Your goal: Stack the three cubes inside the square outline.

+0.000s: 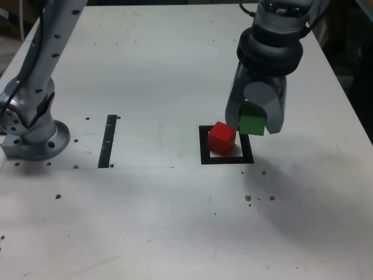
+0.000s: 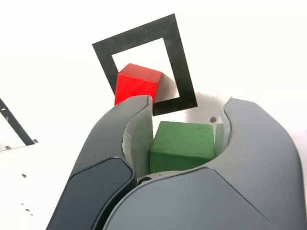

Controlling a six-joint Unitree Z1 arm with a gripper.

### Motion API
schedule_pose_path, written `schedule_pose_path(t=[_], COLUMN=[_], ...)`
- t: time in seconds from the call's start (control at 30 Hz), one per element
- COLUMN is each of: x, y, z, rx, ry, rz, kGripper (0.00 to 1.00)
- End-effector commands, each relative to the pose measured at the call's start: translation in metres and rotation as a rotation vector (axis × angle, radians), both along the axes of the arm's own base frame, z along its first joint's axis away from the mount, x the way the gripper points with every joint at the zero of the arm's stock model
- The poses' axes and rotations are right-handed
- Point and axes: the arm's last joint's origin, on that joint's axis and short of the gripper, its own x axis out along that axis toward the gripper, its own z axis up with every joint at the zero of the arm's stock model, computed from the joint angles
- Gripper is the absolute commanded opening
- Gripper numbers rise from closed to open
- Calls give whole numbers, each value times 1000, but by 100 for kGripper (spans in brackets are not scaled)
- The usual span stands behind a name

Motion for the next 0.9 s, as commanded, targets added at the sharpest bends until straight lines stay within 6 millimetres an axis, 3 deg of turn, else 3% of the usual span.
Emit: schedule_pose_path(t=[0.0, 0.3, 0.73, 0.87], x=[3, 14, 29, 28], y=[-1, -7, -11, -10], z=[-3, -13, -42, -43], rx=[2, 11, 17, 24], ry=[0, -16, 34, 43], rz=[-3, -20, -36, -40], kGripper=[10, 11, 23, 36])
